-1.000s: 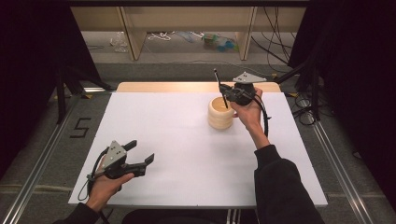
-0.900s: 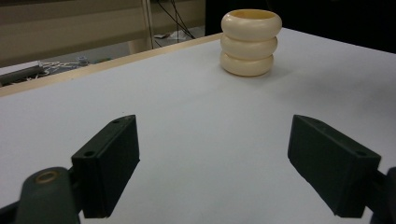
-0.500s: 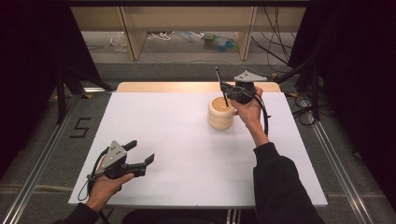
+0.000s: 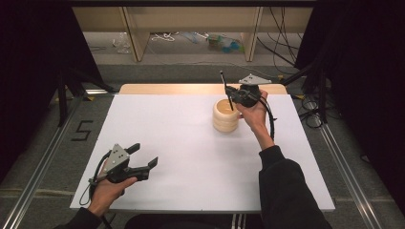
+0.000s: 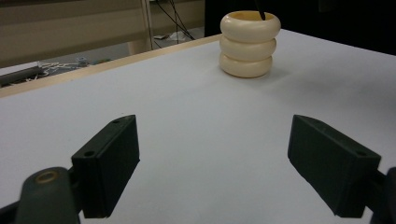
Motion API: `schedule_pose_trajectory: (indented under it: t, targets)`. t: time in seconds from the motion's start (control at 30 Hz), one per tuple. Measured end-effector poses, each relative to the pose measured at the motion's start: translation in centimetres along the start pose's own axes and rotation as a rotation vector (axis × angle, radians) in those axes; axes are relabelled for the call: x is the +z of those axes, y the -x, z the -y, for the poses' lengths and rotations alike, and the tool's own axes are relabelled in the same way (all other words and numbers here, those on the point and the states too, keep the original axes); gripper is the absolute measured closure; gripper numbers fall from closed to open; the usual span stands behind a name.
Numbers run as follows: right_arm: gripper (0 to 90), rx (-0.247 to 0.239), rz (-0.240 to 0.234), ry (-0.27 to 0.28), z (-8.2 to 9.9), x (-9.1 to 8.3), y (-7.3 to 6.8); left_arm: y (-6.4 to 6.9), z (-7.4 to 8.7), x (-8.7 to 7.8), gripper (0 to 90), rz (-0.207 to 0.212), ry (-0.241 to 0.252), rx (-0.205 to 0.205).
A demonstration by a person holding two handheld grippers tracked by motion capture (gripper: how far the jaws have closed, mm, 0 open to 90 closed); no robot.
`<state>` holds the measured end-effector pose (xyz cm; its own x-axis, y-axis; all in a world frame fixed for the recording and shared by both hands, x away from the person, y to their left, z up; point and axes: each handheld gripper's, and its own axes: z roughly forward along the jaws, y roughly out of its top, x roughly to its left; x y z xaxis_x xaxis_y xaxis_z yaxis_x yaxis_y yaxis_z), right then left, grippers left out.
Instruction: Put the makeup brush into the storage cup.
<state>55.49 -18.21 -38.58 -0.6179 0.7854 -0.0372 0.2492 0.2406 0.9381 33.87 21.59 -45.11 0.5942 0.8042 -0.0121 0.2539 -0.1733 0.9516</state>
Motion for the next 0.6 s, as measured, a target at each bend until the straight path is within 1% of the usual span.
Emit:
schedule_pose_trajectory:
  t: [0.13,0.2,0.23,0.33,0.37,0.43,0.5,0.53,0.57,0.6]
  targets:
    - [83.8,0.005,-0.006,0.000,0.2,0.2,0.0,0.0,0.0,0.0,16.6,0.000,0.001,0.005]
    - [83.8,0.007,-0.012,-0.008,0.3,0.2,0.0,0.0,0.0,0.0,16.6,0.001,0.001,0.004]
    - [83.8,0.015,-0.011,-0.014,0.4,0.3,0.0,0.0,0.0,0.0,16.6,0.001,0.000,0.004]
    - [83.7,0.016,-0.013,-0.014,0.6,0.4,0.0,0.0,0.0,0.0,16.6,0.001,0.001,0.004]
    - [83.7,0.023,-0.023,-0.024,0.7,0.5,0.0,0.0,0.0,0.0,16.6,0.000,0.001,0.003]
    - [83.7,0.030,-0.025,-0.025,0.8,0.6,-0.1,0.0,0.0,0.0,16.6,0.001,0.000,0.004]
    - [83.7,0.025,-0.020,-0.023,0.9,0.7,-0.1,0.0,0.0,0.0,16.6,0.001,0.000,0.004]
    - [83.7,0.033,-0.030,-0.028,0.9,0.7,-0.1,0.0,0.0,0.0,16.6,0.001,0.000,0.004]
    - [83.7,0.033,-0.030,-0.050,1.0,0.8,-0.2,0.0,-0.1,-0.1,16.6,-0.003,-0.007,0.006]
    - [83.7,0.024,-0.026,-0.047,1.1,0.9,-0.1,0.0,-0.1,-0.1,16.6,-0.003,-0.007,0.006]
